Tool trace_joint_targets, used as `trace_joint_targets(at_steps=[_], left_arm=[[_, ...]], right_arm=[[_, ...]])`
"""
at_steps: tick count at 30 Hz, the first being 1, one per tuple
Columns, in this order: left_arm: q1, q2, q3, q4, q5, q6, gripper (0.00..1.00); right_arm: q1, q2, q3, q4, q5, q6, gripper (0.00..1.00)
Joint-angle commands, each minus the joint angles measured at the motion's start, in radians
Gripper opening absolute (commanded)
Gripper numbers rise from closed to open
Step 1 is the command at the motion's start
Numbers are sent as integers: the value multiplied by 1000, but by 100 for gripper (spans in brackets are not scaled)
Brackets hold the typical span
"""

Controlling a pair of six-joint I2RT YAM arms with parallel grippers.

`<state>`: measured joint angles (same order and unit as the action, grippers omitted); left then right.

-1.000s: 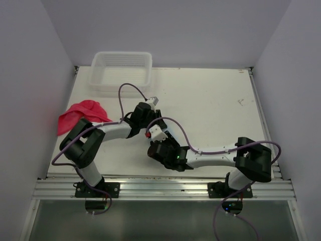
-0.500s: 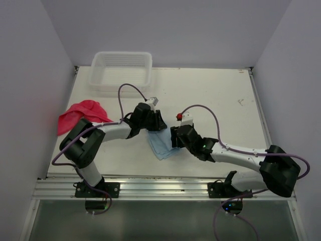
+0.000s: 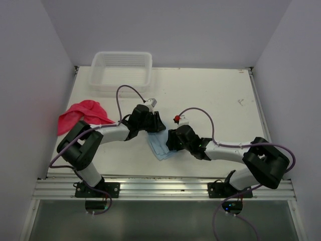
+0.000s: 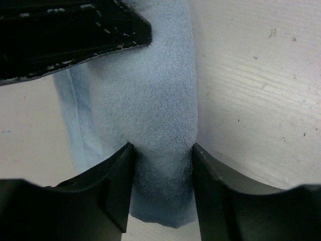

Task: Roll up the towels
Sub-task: Roll the towel

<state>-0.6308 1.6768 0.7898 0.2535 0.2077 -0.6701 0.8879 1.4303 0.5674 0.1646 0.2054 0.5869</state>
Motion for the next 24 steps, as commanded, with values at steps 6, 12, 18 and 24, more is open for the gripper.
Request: trace_joint_targets(at_steps=[6, 12, 18, 24], left_arm=[[-3, -34, -5, -97, -33, 21, 40], [8, -58, 94, -161, -39, 52, 40], [13, -95, 149, -191, -33, 50, 41], [10, -127, 143, -184, -4, 56, 41]], right_arm=[[3, -39, -18, 21, 8, -77, 23], [66, -80, -6, -46, 204, -182, 11], [204, -13, 74, -135, 483, -275, 11], [327, 102, 149, -197, 670, -321, 16]])
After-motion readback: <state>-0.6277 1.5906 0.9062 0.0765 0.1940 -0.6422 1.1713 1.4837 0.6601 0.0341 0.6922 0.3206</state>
